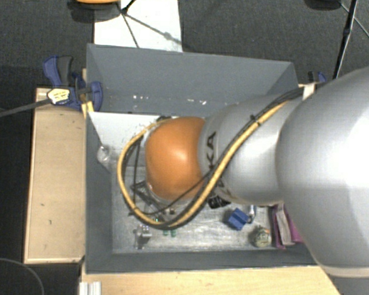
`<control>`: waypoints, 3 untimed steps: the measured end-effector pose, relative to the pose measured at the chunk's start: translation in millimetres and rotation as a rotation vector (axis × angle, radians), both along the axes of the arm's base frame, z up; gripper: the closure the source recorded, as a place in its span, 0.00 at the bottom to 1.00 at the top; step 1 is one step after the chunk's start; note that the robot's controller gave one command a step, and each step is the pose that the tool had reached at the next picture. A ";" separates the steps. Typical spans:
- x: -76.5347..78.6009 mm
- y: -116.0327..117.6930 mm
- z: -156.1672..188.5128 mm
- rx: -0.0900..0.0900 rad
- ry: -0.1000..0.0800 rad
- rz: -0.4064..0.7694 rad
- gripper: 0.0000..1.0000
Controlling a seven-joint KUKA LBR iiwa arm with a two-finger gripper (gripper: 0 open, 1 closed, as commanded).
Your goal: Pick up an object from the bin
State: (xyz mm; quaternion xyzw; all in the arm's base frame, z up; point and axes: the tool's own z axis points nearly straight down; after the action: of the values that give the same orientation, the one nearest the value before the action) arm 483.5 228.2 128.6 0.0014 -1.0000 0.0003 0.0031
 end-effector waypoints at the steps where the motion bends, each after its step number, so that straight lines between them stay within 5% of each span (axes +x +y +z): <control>1: 22.8 -60.9 -27.5 -0.002 -0.004 0.184 0.00; 2: 22.4 -58.3 -26.6 0.001 -0.005 0.180 1.00; 3: 22.4 -58.3 -26.6 0.001 -0.004 0.178 0.00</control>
Offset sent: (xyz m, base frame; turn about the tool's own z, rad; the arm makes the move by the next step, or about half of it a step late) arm 0.0222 -0.0582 -0.0269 -0.1880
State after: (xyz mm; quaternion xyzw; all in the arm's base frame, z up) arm 505.9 170.0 102.0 0.0904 -0.9959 -0.0001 0.0008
